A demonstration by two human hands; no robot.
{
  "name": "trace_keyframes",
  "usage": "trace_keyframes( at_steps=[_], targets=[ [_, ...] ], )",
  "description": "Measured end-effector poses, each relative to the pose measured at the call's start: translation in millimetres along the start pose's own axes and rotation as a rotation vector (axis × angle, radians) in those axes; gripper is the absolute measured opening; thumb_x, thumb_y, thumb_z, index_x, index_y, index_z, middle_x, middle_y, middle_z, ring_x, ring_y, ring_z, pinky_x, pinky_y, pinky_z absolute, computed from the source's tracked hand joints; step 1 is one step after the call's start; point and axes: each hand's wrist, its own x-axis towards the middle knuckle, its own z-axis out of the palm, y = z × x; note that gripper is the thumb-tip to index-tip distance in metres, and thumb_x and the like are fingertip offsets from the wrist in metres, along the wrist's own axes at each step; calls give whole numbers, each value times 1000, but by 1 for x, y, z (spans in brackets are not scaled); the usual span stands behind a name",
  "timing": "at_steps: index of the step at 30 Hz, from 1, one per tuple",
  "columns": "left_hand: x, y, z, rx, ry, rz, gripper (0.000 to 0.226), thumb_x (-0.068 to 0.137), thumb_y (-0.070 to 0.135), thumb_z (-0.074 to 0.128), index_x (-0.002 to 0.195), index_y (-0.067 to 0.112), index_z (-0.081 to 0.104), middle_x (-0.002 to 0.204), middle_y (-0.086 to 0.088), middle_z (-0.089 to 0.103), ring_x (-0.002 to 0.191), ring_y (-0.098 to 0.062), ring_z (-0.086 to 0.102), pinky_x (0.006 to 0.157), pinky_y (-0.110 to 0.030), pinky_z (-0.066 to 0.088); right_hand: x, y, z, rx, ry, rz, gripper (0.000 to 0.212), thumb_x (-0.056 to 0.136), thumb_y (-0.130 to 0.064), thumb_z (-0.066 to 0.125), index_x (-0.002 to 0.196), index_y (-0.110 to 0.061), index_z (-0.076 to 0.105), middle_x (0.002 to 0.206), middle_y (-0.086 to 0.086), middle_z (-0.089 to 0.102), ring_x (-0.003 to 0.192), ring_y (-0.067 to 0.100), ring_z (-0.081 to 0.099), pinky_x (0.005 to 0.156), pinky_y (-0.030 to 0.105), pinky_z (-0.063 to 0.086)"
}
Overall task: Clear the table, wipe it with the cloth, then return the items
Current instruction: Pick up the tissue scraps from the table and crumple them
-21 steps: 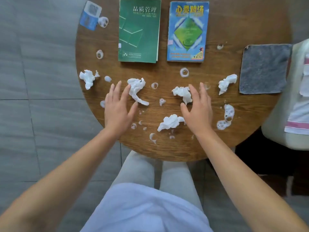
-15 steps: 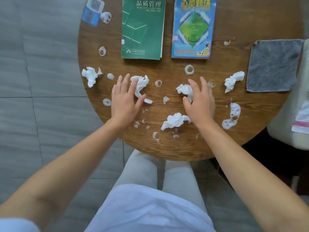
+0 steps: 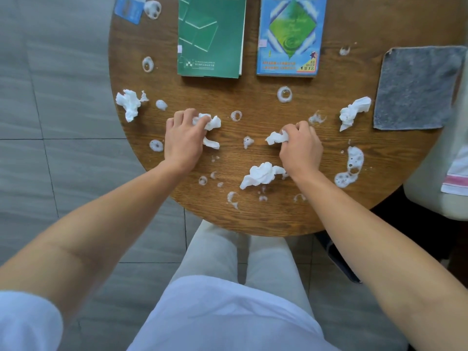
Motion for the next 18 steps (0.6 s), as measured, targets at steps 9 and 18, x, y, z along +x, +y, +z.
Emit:
trace_keyframes(
  at_steps=[9,18],
  targets=[
    [-22,36,-50,-377,170,-52,27,105,22,53,124,6,65,117,-12,59,106,-24,53,86,-31,41,-35,-1,-47,477,101,-55,16,91,-15,67,106,-20,63,101,-8,62,85,11,58,77,36,53],
    [-87,106,-104,-1201,-60,-214,26,109,20,49,128,22,66,113,8,71,103,-10,66,88,-29,51,-91,-43,-94,665,256,-263,13,90,-14,75,102,-17,72,96,-13,66,86,2,61,72,26,52]
  ],
)
